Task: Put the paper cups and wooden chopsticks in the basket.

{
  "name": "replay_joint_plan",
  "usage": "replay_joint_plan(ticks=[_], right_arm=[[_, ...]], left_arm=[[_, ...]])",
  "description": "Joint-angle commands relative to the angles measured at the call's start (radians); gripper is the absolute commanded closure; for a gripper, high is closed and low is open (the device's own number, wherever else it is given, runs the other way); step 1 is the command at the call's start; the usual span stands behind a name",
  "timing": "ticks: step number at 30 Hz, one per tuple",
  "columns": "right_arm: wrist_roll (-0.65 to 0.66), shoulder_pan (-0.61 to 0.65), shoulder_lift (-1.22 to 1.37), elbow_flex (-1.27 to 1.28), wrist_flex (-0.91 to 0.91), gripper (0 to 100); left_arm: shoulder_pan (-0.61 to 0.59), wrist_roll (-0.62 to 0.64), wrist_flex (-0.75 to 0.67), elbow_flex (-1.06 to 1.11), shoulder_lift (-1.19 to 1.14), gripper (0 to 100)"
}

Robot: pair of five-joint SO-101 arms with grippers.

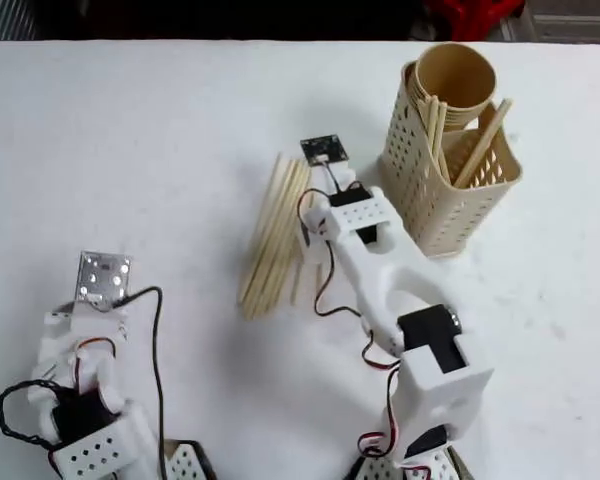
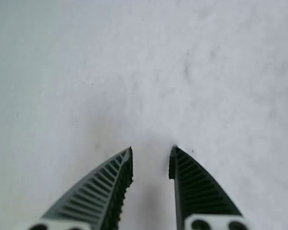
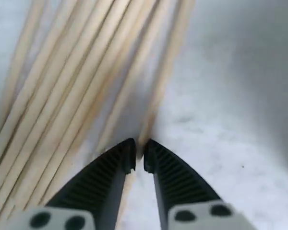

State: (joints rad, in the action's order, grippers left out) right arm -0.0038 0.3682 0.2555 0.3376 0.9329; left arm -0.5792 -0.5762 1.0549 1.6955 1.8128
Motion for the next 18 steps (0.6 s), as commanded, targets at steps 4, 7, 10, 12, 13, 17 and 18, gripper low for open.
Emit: replay_joint_plan(ticks=[4, 7, 10, 12, 13, 17, 18], right_arm=[[0.009, 0.039, -0.289, 0.095, 0.039, 98.1], [0.011, 0.097, -0.516, 0.221, 0.027, 98.1], [0.048, 0.137, -0.759, 0.307, 0.035, 98.2], [0.072, 0.134, -0.917, 0.322, 0.064, 98.2], [0.084, 0.124, -0.990, 0.322, 0.079, 98.2], [0.143, 0.031, -1.205, 0.241, 0.131, 98.2], [0.153, -0.002, -1.228, 0.206, 0.156, 98.2]], left_arm=[[-0.007, -0.005, 0.003, -0.003, 0.007, 86], [-0.007, -0.005, 0.003, -0.003, 0.007, 86], [-0.007, -0.005, 0.003, -0.003, 0.007, 86], [-0.007, -0.005, 0.003, -0.003, 0.007, 86], [-0.007, -0.005, 0.003, -0.003, 0.007, 86], [-0.007, -0.005, 0.003, -0.003, 0.007, 86], [-0.007, -0.005, 0.003, -0.003, 0.007, 86]])
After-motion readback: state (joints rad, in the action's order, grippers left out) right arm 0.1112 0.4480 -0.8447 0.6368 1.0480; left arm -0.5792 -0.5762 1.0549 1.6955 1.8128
